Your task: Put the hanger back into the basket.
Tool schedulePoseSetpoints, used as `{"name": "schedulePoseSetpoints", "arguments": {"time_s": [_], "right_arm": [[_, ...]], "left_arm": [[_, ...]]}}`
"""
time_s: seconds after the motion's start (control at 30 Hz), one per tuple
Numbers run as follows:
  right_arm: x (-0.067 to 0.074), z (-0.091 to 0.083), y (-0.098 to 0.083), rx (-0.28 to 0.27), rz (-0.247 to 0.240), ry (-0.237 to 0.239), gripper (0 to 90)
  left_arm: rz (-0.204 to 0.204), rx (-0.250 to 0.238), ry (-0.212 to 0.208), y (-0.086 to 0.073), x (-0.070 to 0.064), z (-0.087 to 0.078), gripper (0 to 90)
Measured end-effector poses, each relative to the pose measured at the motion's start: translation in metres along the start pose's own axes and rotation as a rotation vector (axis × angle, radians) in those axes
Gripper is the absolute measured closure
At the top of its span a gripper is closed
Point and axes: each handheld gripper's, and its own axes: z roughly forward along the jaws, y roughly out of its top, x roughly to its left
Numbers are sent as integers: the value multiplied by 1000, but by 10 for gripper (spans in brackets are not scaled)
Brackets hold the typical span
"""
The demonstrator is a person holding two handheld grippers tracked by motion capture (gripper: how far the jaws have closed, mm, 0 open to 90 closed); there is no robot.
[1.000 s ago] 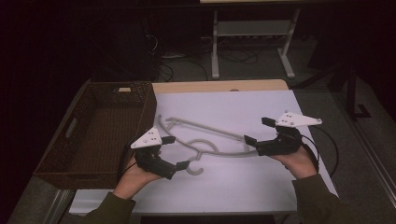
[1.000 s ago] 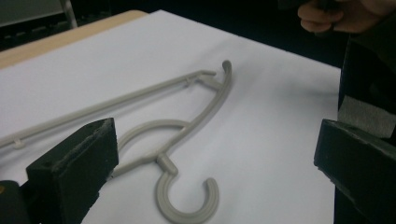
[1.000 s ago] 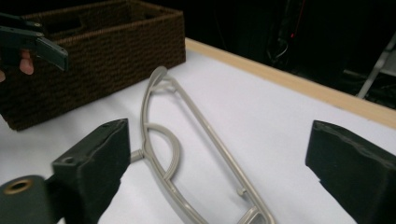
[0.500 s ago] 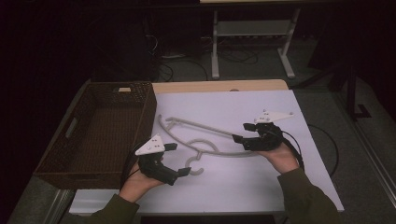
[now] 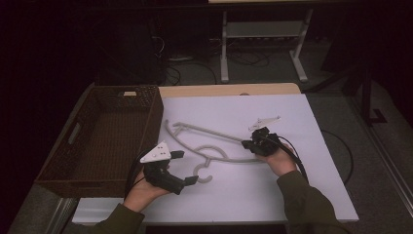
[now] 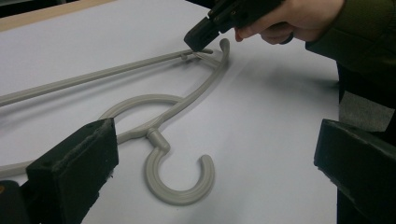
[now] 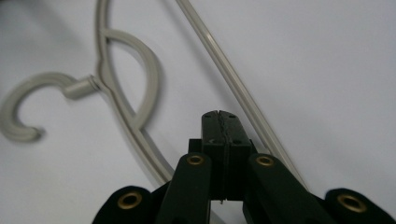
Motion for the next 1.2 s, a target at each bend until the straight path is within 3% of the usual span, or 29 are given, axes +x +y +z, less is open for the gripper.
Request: {"name": "schedulePoseSetpoints", "arguments": {"time_s": [0.47,0.87,0.97,1.13,1.2], "right_arm": [[-7,19,-18,140,27,-47,894],[-7,20,-19,169,28,-75,895],[-9,19,-19,177,15,-106,895],[-15,16,-21,186,44,-164,895],[-26,13,-24,185,46,-205,894]], "left_arm": [[0,4,-5,-1,0,2,0],[-8,0,3,-1,2,0,0],[-11,-4,3,-1,2,-1,0],[-11,-5,4,-1,3,-3,0],[-13,-5,4,-1,3,-3,0]]}}
